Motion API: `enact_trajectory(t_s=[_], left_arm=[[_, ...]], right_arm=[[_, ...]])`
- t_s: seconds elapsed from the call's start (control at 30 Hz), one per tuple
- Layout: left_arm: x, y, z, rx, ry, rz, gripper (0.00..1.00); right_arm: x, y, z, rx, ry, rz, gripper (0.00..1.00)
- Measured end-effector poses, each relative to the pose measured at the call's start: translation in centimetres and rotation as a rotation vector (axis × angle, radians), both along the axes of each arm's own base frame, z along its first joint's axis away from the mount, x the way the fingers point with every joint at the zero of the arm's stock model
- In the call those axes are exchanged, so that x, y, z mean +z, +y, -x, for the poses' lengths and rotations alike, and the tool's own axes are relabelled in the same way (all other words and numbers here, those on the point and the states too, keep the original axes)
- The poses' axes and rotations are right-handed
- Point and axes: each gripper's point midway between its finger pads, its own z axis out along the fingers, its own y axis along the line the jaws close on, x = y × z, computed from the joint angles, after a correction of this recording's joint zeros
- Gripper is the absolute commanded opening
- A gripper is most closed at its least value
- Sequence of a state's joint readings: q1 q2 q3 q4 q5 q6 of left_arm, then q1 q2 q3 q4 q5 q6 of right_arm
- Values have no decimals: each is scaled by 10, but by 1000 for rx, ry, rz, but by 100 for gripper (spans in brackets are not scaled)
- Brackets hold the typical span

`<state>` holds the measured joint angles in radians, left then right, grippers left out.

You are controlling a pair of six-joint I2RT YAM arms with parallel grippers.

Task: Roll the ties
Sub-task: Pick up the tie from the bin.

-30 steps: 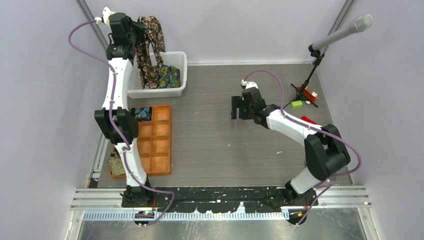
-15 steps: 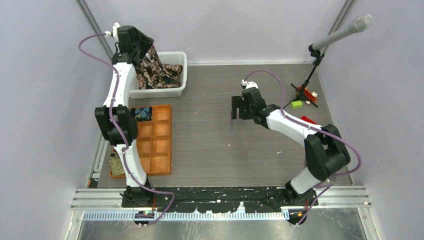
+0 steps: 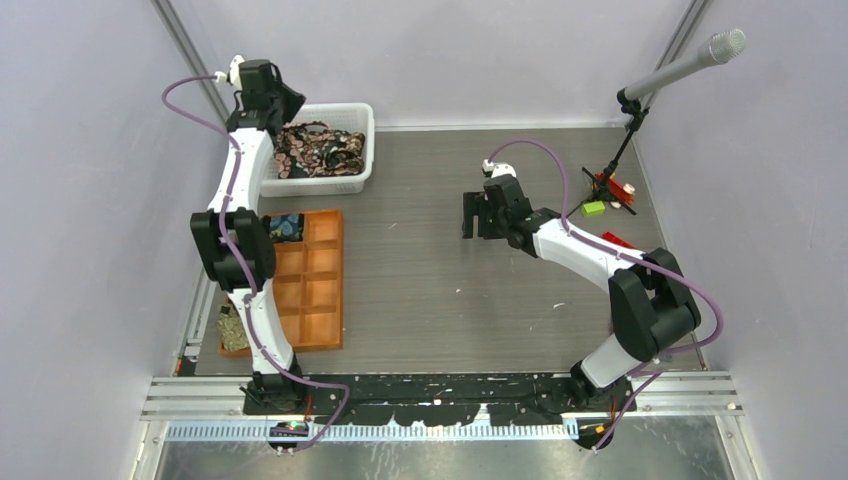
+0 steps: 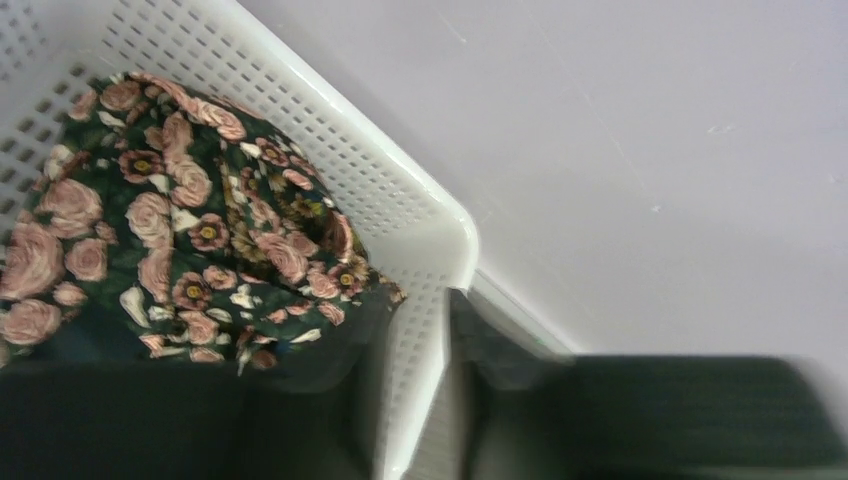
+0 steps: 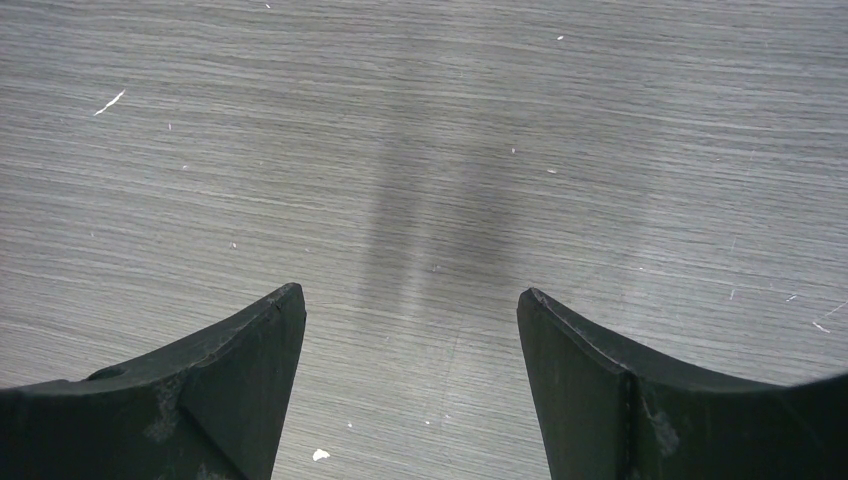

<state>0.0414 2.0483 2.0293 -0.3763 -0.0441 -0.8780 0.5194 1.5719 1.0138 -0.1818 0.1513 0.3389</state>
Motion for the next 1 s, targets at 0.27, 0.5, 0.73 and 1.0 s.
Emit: enact_trajectory(t_s=[0.27,0.5,0.73,1.0], left_arm=[[-6,7,1,43,35,-1,79],[-68,12,-16,103,133,95,80],[-148,23,-32,183,242,198,83],[-166,39,-55,227,196,270,82]], right_arm=[[0,0,0,0,0,0,82],[0,0,0,0,0,0,82],[0,0,0,0,-1,-1,82],[0,0,0,1,-1,-1,82]])
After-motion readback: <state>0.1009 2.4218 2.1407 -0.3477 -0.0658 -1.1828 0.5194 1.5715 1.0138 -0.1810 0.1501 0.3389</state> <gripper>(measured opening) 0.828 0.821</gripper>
